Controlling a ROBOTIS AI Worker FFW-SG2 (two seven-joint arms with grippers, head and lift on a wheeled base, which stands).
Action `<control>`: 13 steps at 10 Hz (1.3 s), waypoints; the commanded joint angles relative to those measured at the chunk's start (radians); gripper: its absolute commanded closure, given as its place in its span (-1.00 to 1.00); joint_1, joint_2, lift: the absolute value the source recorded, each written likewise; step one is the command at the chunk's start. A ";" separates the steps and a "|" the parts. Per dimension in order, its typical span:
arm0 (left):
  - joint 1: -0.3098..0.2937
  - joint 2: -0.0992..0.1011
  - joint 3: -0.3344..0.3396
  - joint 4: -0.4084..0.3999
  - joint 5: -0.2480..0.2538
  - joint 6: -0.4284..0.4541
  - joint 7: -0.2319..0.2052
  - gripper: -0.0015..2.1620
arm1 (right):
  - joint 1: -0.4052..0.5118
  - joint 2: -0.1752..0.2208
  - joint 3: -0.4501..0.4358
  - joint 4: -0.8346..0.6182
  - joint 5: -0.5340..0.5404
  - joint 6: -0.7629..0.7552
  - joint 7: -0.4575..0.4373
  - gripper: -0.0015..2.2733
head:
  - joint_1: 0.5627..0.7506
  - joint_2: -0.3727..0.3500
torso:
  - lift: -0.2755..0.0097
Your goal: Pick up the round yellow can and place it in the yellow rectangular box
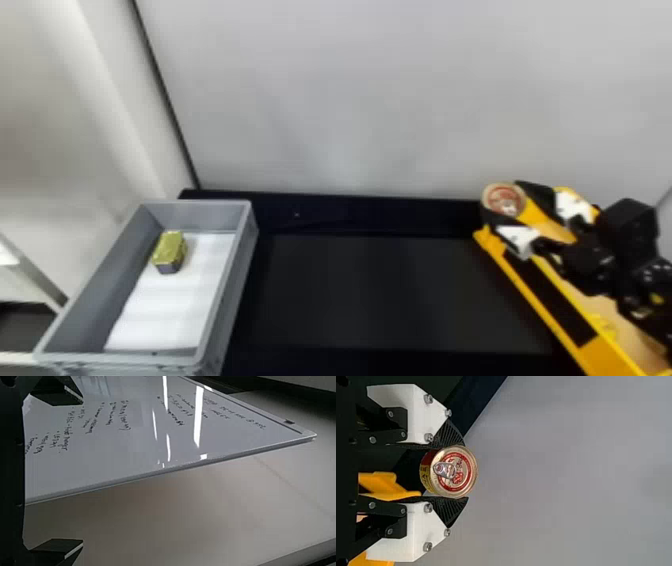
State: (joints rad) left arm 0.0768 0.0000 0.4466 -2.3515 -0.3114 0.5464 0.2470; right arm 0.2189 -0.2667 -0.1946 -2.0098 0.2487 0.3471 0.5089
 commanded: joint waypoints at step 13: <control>0.003 -0.003 0.002 -0.003 0.000 0.000 0.000 -0.97 | 0.019 0.058 -0.344 0.177 0.132 -0.042 -0.107 -0.37 | 0.39 0.07 | 0.50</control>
State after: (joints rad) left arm 0.0799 0.0000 0.4500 -2.3559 -0.3114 0.5463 0.2470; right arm 0.2661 -0.2080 -0.5166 -1.8704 0.3809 0.3094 0.4096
